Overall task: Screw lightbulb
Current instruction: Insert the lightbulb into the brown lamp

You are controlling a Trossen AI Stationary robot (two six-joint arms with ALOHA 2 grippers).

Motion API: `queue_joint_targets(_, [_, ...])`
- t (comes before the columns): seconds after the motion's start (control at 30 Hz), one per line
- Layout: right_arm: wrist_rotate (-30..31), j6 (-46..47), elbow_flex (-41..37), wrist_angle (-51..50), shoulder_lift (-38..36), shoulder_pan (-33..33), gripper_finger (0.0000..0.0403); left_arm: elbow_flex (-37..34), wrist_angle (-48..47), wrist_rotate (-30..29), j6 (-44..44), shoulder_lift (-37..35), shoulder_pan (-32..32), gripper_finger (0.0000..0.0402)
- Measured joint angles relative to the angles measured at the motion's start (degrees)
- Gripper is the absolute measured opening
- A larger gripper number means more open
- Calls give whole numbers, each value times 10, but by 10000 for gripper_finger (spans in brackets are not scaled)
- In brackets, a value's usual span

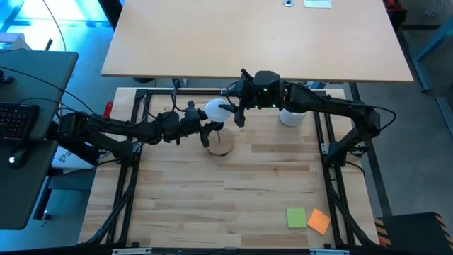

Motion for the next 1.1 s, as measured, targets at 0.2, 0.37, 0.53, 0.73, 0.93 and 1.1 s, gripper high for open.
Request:
queue_joint_targets(0.2, [67, -30, 0, -56, -52, 22, 204, 0, -2, -9, 2, 0, -4, 146])
queue_joint_targets(0.37, [114, -40, -13, -97, -83, 47, 204, 0, -3, -23, 7, 0, -11, 152])
queue_joint_targets(0.53, [127, -27, -89, -103, -127, 59, 204, 0, -3, -43, 26, 0, -25, 149])
queue_joint_targets(0.73, [126, 10, -268, 23, -194, 62, 204, -1, -3, -47, 32, 0, -29, 149])
queue_joint_targets(0.93, [123, 37, -425, 210, -215, 61, 204, -28, 55, -47, 43, 2, -28, 149])
queue_joint_targets(1.1, [121, 18, -489, 278, -212, 44, 204, -31, 59, -48, 51, 2, -28, 149])
